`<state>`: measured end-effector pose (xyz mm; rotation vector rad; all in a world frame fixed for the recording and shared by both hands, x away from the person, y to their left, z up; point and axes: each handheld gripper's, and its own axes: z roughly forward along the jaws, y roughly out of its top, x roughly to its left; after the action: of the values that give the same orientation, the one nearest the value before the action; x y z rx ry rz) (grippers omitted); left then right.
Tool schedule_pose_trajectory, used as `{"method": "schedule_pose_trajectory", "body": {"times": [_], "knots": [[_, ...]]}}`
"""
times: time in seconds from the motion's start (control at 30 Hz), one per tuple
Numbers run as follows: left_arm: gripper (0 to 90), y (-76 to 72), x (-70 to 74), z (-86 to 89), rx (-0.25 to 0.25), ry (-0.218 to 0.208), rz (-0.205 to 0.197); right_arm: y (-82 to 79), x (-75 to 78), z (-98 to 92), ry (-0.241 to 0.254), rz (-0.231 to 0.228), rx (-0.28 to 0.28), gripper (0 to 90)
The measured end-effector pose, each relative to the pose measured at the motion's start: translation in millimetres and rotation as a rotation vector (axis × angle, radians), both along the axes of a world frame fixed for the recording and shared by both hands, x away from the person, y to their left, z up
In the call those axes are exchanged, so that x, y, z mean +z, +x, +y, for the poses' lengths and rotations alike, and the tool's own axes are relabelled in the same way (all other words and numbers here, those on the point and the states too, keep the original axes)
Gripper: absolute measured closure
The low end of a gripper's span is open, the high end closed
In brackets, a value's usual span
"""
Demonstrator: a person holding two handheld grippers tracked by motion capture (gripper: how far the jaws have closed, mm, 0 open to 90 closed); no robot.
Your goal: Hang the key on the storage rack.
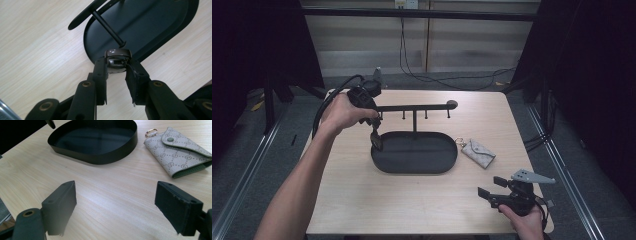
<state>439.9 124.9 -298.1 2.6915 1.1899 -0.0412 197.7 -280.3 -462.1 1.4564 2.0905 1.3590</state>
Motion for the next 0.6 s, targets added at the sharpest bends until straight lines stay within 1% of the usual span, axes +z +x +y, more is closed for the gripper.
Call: {"method": "schedule_pose_trajectory", "body": {"times": [0.03,0.07,0.1,0.17,0.23,0.27,0.37,0.4,0.5,0.53,0.6], "knots": [[70.8,2.1,-1.4,-0.6,0.001,-0.005,0.006,0.0,0.0,0.0,0.000,0.000,0.000,17.3],[70.8,3.1,-2.0,-1.6,0.006,0.003,0.005,0.1,-0.1,0.0,0.000,-0.001,0.002,17.3],[70.8,3.6,-3.0,-2.9,0.011,-0.006,0.014,0.1,-0.1,0.0,0.000,-0.001,0.002,17.3],[70.8,4.5,-3.8,-5.3,0.007,-0.006,0.022,0.2,-0.2,-0.2,0.000,-0.001,0.003,17.3],[70.8,5.4,-4.5,-8.2,0.006,-0.004,0.024,0.2,-0.2,-0.3,0.000,0.000,0.003,17.3],[70.7,5.4,-5.0,-9.3,0.014,-0.010,0.024,0.0,-0.1,-0.2,0.001,0.000,0.003,17.3],[70.8,8.6,-6.6,-12.0,0.003,0.011,0.023,-0.2,0.0,-0.1,0.000,-0.001,0.004,17.3],[70.8,9.0,-8.1,-13.0,0.013,0.005,0.024,-0.4,0.1,-0.1,0.002,0.000,0.004,17.3],[70.7,11.7,-10.4,-14.0,0.016,0.017,0.025,-0.4,0.1,-0.1,0.002,0.000,0.005,17.3],[70.8,12.8,-10.9,-13.7,0.017,0.007,0.025,-0.2,0.0,-0.2,0.003,-0.002,0.006,17.3],[70.7,14.3,-10.9,-13.4,0.027,0.010,0.022,-0.1,-0.1,-0.2,0.001,0.000,0.007,17.3]]}}
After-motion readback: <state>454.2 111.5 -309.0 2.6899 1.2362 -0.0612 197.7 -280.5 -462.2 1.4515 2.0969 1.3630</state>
